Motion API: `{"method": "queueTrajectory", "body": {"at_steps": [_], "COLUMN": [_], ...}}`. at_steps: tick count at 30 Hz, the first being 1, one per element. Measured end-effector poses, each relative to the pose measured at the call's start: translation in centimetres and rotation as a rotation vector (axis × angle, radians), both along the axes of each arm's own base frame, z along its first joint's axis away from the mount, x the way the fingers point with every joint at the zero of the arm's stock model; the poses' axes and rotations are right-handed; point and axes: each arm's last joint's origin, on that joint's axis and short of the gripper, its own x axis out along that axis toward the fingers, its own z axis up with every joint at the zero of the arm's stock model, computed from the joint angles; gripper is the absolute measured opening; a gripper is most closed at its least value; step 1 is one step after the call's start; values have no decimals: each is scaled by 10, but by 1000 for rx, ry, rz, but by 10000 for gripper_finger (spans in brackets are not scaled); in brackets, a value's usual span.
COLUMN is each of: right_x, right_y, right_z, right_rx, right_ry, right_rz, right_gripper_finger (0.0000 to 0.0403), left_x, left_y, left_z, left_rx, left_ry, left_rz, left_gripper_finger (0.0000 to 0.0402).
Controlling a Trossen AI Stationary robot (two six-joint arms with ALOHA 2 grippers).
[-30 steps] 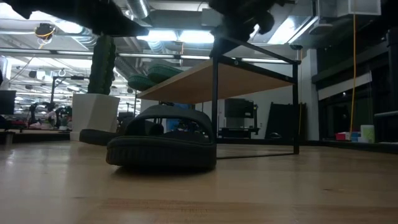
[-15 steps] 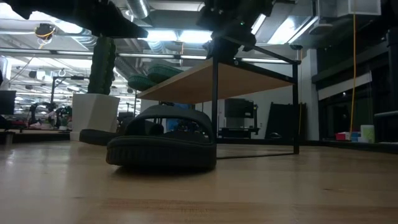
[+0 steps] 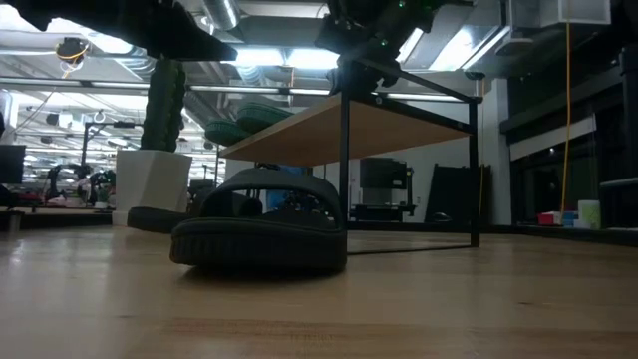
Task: Pick and place slides into the shelf
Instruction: Put the green slipper onto the shelf
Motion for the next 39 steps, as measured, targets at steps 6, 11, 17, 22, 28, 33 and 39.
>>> {"method": "queueTrajectory", "body": {"at_steps": [6,11,17,22,28,33,39], "right_x": [1,9,16,17,19,19,21], "right_y": [0,-2,-3,-3,-4,-6,-6], "right_z": [-1,-19,-24,-18,-14,-13,-11], "right_rx": [6,5,-6,-10,-27,-61,-68], "right_ry": [3,43,15,-1,-19,-13,-46], "right_rz": [10,22,32,29,12,-21,-26], "right_gripper_finger": [3,3,3,3,3,3,3], "left_x": [0,0,0,0,0,0,0], "left_y": [0,0,0,0,0,0,0], "left_z": [0,0,0,0,0,0,0], "left_rx": [0,0,1,1,1,1,1], "left_ry": [0,0,0,0,0,0,0], "left_rz": [0,0,1,0,0,1,0], "left_gripper_finger": [44,44,44,44,44,43,44]}}
